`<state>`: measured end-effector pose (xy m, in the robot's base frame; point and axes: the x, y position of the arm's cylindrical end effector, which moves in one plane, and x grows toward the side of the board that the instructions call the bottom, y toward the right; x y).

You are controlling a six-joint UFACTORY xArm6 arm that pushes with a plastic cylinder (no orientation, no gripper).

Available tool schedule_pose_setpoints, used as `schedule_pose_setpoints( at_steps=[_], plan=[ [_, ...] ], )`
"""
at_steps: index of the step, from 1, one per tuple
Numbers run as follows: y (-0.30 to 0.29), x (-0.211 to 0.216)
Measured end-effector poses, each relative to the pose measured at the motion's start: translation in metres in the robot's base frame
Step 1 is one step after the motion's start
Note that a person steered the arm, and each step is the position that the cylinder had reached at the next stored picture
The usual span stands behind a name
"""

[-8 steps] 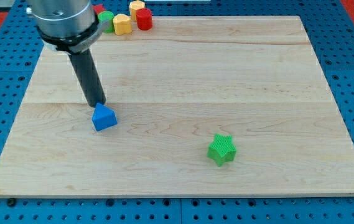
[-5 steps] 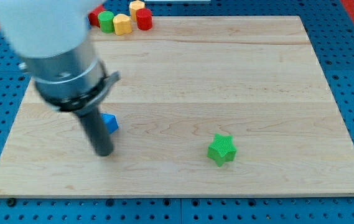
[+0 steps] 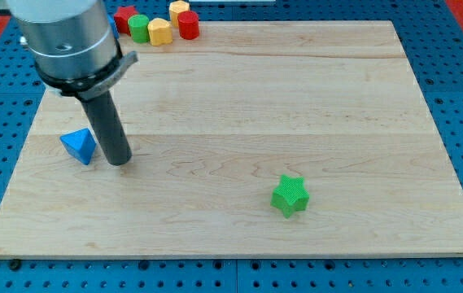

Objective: Move the blue triangle closer to the blue cube

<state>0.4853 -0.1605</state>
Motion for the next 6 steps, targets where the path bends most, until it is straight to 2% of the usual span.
schedule_pose_setpoints(
  at_steps=[3,4,5,6],
  plan=[
    [-0.052,-0.012],
    [-0.033,-0.008],
    [-0.012,0.018],
    [-0.101,0.018]
  ],
)
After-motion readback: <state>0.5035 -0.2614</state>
